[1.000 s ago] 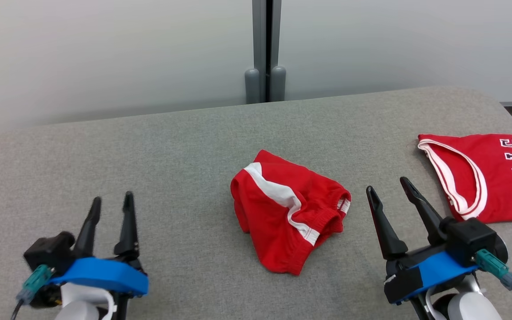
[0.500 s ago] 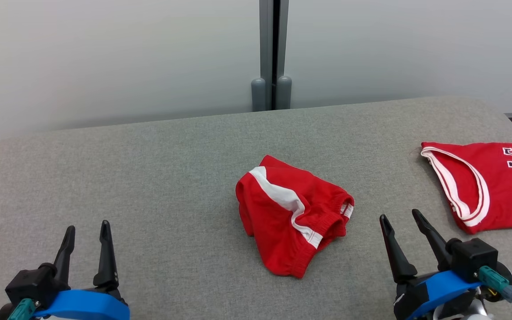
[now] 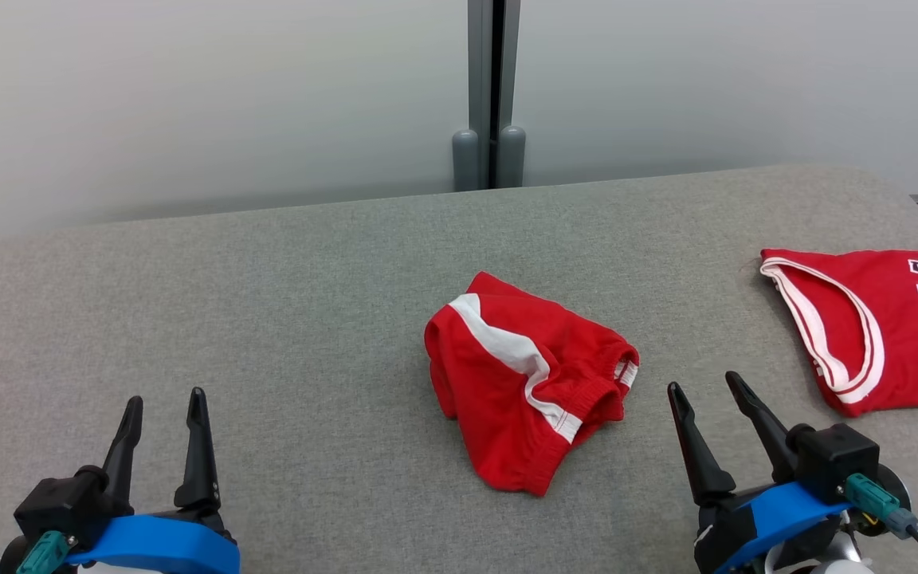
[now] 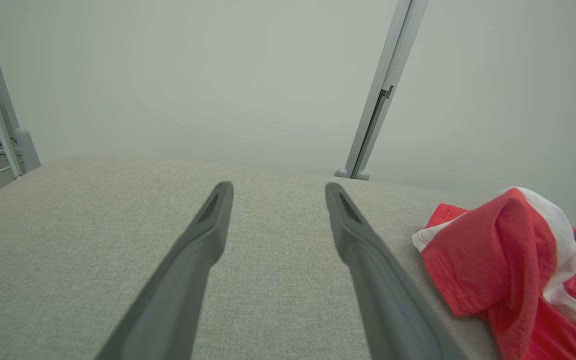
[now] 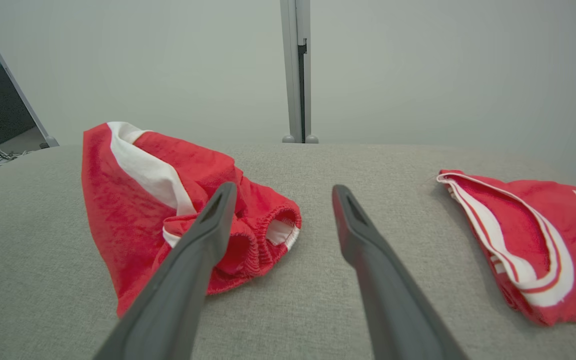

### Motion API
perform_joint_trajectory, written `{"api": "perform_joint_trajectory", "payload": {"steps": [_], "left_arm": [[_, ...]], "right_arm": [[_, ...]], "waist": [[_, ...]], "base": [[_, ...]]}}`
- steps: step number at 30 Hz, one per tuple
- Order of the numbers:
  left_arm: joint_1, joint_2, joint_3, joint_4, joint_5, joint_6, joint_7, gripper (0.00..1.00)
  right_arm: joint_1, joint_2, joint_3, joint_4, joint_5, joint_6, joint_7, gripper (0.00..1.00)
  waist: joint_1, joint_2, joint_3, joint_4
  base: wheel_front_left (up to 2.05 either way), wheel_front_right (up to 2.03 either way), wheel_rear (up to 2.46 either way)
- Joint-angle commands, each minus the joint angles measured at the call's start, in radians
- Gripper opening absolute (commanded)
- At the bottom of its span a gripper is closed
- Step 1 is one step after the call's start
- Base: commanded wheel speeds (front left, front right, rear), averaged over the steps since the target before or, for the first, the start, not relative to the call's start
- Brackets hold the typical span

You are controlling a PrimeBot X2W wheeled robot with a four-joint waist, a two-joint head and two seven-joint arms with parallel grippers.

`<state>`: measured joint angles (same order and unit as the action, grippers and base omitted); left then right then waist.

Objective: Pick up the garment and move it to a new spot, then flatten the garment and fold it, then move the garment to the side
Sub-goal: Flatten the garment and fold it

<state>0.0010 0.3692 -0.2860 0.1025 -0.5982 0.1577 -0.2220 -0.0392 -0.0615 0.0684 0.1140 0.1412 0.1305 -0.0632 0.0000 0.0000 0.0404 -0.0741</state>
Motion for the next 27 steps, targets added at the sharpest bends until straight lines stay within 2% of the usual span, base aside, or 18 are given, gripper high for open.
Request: {"api": "perform_joint_trajectory", "payload": {"steps": [1,9,15,20,27], "left_arm": [[-0.01,0.004,-0.002,-0.001,0.001,-0.003,-0.001,1.0],[-0.023,-0.003,-0.008,0.008,-0.007,-0.012,-0.006,1.0],[-0.036,-0.007,-0.012,0.011,-0.008,-0.018,-0.009,1.0],[-0.064,-0.013,-0.033,0.018,0.0,-0.03,-0.005,1.0],[-0.101,-0.026,-0.064,0.039,0.011,-0.052,-0.004,1.0]], "right_arm": [[-0.013,0.005,0.006,0.0,-0.006,0.001,-0.002,1.0],[-0.049,0.007,0.026,-0.004,-0.003,0.001,0.009,1.0],[-0.191,0.007,0.182,0.011,0.03,0.001,0.099,1.0],[-0.351,0.007,0.321,0.118,0.037,0.0,0.251,1.0],[-0.491,0.011,0.338,0.351,0.011,0.001,0.375,1.0]], "waist": [[0.0,0.0,0.003,0.003],[0.0,0.0,0.015,0.018],[0.0,0.0,0.03,0.027],[0.0,0.0,0.045,0.058],[0.0,0.0,0.06,0.122]], "base": [[0.0,0.0,0.0],[0.0,0.0,0.0],[0.0,0.0,0.0],[0.0,0.0,0.0],[0.0,0.0,0.0]]}}
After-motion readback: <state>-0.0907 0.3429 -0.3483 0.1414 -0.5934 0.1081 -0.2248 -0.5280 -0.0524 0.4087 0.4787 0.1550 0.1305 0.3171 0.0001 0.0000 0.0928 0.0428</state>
